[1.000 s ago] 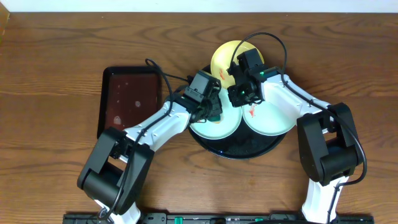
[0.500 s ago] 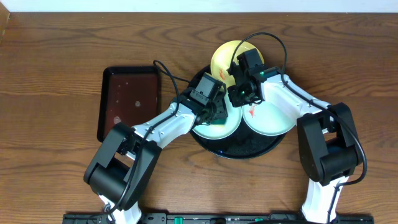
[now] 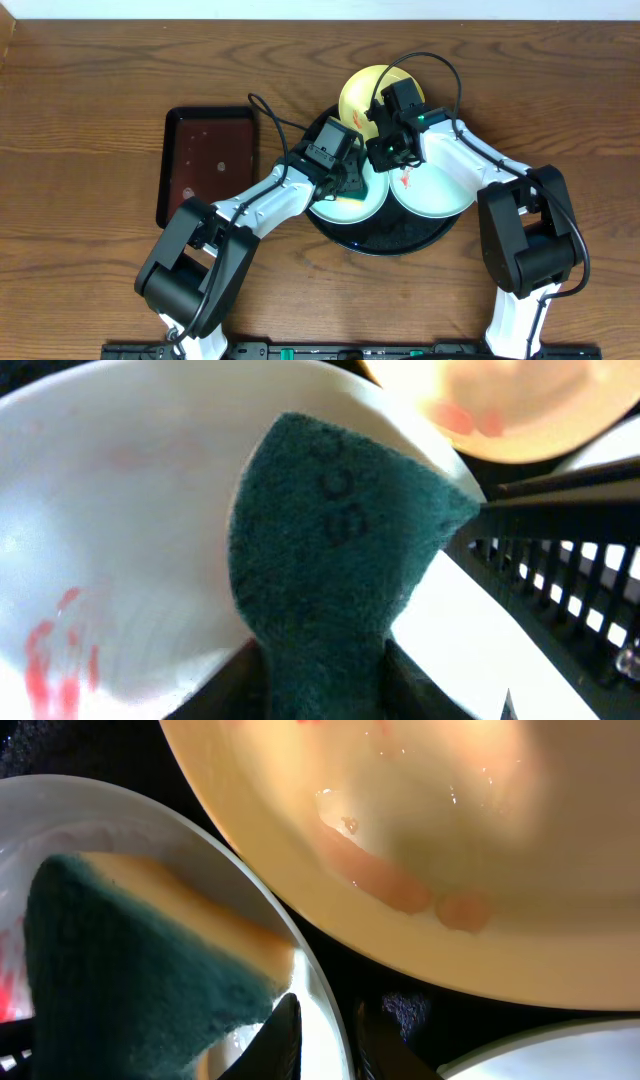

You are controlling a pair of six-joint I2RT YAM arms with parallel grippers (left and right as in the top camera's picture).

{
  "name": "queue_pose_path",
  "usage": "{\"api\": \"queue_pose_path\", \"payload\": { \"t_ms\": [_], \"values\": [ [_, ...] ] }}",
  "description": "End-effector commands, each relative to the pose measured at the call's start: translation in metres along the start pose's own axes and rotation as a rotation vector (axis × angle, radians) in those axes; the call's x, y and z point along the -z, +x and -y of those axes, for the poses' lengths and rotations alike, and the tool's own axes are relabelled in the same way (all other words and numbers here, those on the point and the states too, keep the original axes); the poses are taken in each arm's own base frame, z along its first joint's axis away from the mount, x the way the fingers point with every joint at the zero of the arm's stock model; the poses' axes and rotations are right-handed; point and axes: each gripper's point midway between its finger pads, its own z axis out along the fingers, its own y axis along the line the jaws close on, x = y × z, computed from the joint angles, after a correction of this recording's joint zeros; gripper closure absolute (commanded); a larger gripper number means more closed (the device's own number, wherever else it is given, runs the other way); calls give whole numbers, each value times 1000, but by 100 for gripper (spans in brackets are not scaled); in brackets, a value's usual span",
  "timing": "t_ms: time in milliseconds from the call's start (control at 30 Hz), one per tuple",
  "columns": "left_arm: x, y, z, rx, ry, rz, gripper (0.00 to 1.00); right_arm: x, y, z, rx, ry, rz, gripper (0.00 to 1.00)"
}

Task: Clean dirty plates on tray and stack at the side
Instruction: 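Scrub the left green plate with the sponge in the left gripper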

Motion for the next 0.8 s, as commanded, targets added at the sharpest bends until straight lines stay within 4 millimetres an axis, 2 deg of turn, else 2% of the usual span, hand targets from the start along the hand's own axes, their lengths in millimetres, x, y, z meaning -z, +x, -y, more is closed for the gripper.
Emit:
{"api": "queue_pose_path", "payload": {
  "t_ms": [0, 167, 200, 267, 400, 567, 767],
  "values": [
    [3, -5, 1, -23, -2, 18, 73, -4, 1, -1, -4, -5, -12, 83],
    [3, 2, -5, -19, -27, -9, 81, -5, 1, -1, -4, -5, -13, 84],
    [2, 6, -12, -15, -60, -25, 86, -4, 2, -1, -4, -5, -14, 84],
    [3, 10, -26, -12, -126, -28, 87, -4, 2, -1, -5, -5, -15, 85],
    [6, 14, -55, -12, -266, -17, 87, -4, 2, -1, -5, -4, -16, 85],
    [7, 19, -71, -18, -326, -11, 87, -4, 3, -1, -6, -4, -18, 86],
    [21, 6, -103, -45, -512, 80, 87, -4, 6, 1, -9, 6, -33, 92]
  ]
}}
